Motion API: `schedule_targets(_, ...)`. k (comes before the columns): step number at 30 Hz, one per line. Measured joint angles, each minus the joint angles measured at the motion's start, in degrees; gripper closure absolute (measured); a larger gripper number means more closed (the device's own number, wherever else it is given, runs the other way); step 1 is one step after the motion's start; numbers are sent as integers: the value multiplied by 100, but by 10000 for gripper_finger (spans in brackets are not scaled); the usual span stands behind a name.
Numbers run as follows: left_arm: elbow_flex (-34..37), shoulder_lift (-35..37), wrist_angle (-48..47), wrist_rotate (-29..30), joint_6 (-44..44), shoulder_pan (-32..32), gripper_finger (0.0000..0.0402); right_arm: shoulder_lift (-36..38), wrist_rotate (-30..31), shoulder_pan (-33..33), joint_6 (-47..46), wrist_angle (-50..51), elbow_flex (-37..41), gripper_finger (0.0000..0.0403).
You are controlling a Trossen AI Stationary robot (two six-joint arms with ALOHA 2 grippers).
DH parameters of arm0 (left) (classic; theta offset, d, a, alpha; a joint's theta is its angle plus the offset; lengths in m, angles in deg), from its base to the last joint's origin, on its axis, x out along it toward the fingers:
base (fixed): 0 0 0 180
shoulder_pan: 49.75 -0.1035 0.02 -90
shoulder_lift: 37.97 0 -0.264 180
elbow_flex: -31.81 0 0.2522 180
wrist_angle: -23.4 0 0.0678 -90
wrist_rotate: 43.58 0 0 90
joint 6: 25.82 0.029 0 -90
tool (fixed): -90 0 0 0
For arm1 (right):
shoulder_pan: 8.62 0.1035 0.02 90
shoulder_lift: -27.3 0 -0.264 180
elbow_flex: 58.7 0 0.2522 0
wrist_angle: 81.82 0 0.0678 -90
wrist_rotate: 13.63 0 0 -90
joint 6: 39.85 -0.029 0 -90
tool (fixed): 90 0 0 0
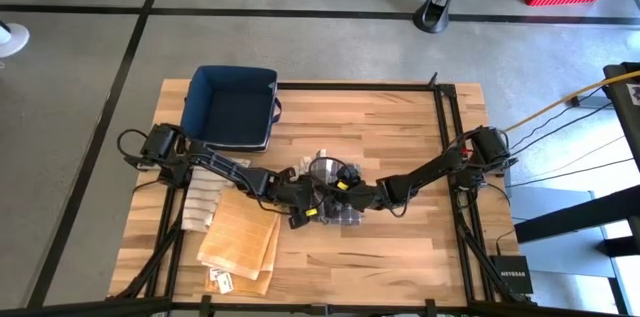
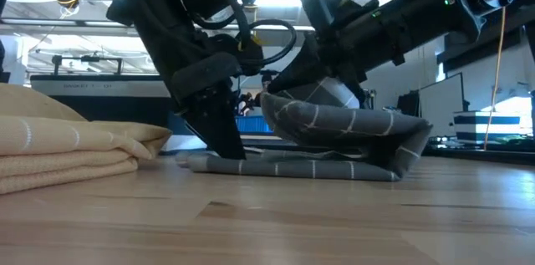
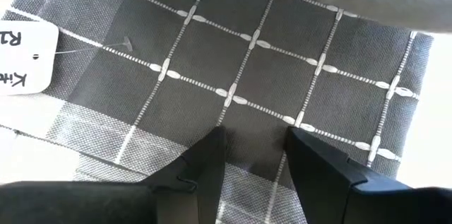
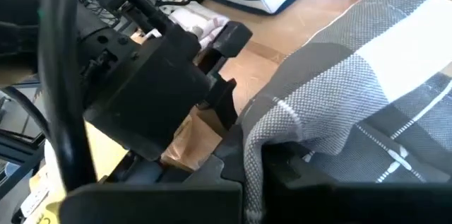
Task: Fold towel
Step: Fold the gray pattern towel
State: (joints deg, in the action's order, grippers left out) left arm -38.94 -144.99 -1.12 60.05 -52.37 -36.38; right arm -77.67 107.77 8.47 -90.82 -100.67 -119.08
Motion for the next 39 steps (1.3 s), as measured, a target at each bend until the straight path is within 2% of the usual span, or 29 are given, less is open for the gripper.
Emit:
schedule_targets(5, 11, 79, -106, -55, -2, 0, 259, 0, -177, 2, -264, 68, 0, 370)
schedule_targets(14, 15, 905, -733, -142, -343, 0, 259, 0, -59, 2, -471, 11, 0, 230)
schedule_targets(18, 15, 1432, -1226, -581, -588, -2, 259, 0, 21, 2, -491, -472, 0, 189)
schedule_targets(21, 11, 1835, -1481, -663, -742, 2, 259, 0, 109, 2, -197, -917, 0, 173)
schedule_targets(24, 11, 2066, -1034, -500, -601, 31, 259, 79, -55, 2, 742, -914, 0, 169)
schedule_targets(28, 42, 1914, 143, -195, 56, 100, 259, 686, -616, 7, 1859, 154, 13, 170)
schedule_targets(31, 42, 1569, 648, -212, 499, -37, 259, 1434, -732, 22, 2367, 1800, 9, 170)
schedule_targets(34, -87, 1153, 712, -217, 631, -336, 259, 2061, -617, 143, 2430, 3560, 11, 171)
schedule_targets(36, -205, 889, 654, -408, 648, -531, 259, 2298, -312, 294, 2430, 4408, 57, 171)
schedule_targets(39, -461, 629, 673, -1129, 939, -700, 251, 2456, -68, 542, 2433, 4659, 385, 171)
